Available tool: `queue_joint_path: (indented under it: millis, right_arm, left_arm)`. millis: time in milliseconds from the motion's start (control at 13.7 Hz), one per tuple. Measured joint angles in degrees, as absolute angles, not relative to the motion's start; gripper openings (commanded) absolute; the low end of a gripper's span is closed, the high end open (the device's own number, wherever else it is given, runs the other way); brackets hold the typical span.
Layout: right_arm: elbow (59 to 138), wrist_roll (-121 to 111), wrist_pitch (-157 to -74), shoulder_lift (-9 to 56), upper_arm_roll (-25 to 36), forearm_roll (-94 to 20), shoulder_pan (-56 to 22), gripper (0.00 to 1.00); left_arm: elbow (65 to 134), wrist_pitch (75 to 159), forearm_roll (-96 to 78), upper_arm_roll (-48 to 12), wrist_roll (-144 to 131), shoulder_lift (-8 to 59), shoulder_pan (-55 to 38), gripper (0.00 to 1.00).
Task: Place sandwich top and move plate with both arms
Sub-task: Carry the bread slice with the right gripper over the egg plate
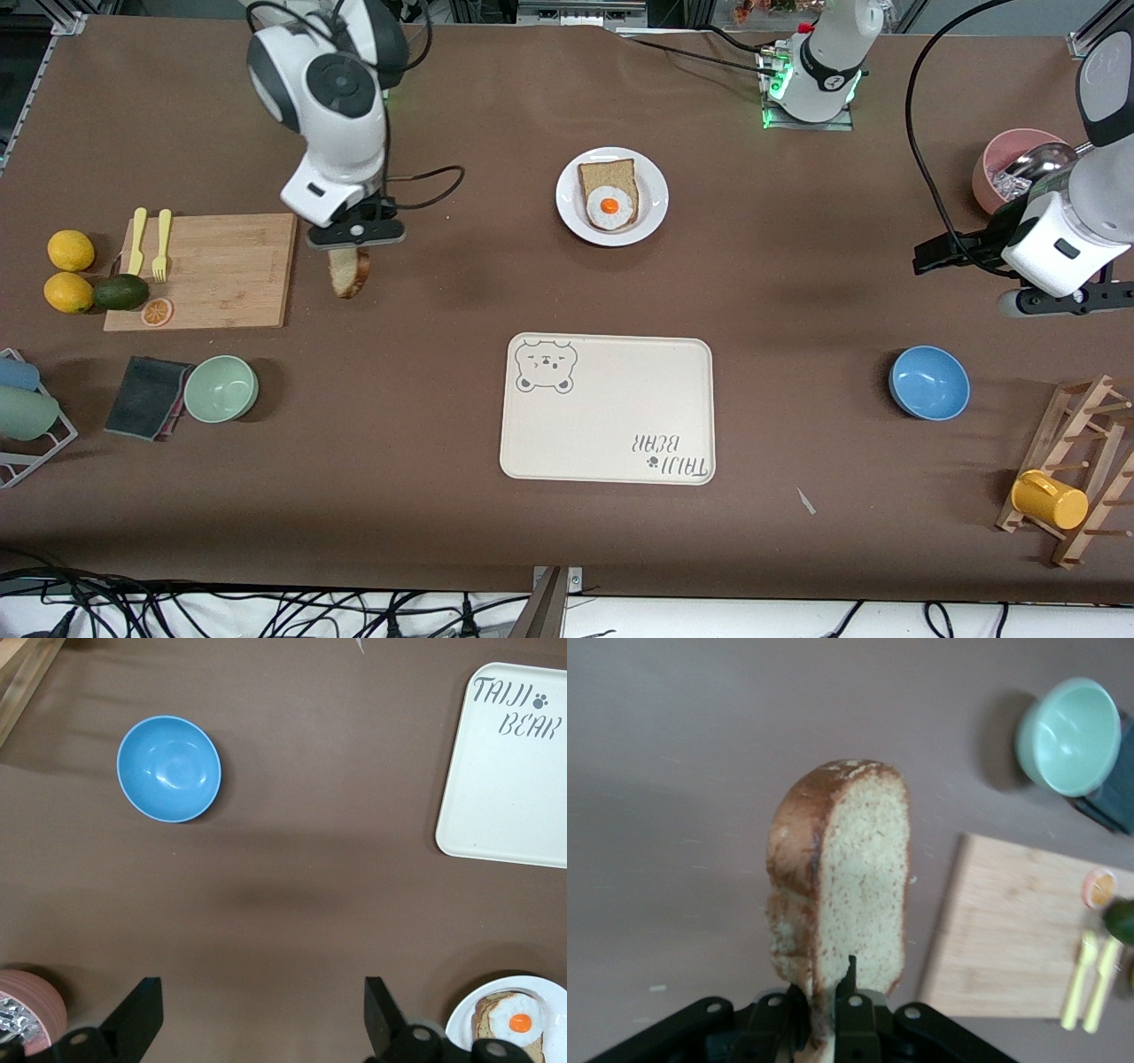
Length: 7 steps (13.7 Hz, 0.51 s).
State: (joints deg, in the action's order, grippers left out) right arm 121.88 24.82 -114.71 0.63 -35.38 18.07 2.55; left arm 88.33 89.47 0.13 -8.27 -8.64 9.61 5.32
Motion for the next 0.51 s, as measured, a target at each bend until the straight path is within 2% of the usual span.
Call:
queue_joint_path:
  millis: [512]
  right_arm:
    - [111.74, 42.6, -111.3, 8.12, -36.57, 17.5, -14.68, 0.0]
  left_arm:
    - [88.36, 89.66, 0.13, -8.29, -8.64, 10.61, 5.31, 1.0]
